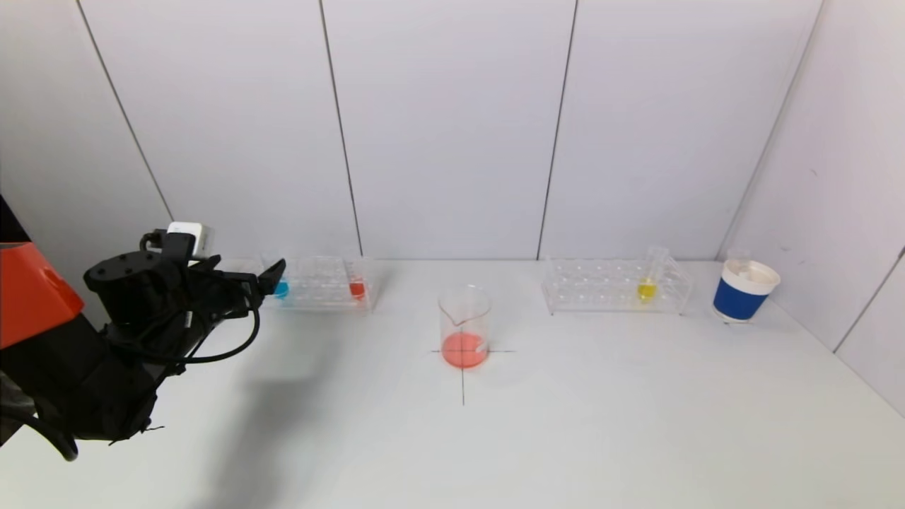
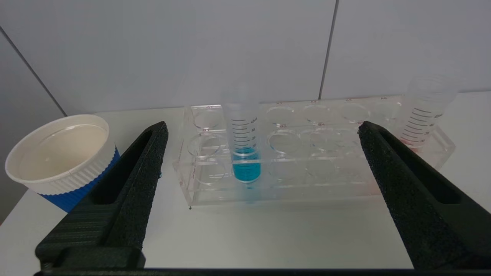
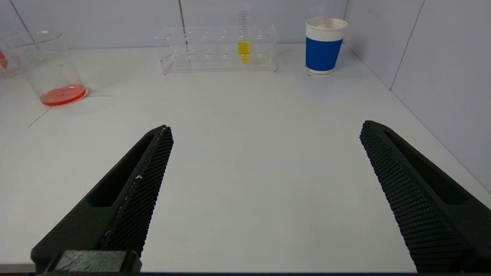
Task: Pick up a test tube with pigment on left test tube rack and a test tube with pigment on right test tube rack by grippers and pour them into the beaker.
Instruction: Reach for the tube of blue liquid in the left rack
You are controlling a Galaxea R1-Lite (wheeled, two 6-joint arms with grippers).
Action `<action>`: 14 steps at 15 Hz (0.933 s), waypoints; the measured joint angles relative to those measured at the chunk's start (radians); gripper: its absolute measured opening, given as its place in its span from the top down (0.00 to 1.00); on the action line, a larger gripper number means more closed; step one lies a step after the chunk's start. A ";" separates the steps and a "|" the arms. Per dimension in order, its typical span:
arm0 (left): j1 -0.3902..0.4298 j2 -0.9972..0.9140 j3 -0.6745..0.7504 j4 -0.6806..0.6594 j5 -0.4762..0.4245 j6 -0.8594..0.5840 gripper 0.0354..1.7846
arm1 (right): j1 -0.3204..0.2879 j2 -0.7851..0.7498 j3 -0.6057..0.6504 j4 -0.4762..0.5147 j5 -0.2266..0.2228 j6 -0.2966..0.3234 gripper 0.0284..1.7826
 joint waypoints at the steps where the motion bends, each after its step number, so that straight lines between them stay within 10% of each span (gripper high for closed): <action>1: 0.000 0.026 0.002 -0.024 0.000 0.001 0.03 | 0.000 0.000 0.000 0.000 0.000 0.000 0.00; 14: 0.011 0.193 -0.087 -0.052 0.005 -0.004 0.03 | 0.000 0.000 0.000 0.000 0.000 0.000 0.00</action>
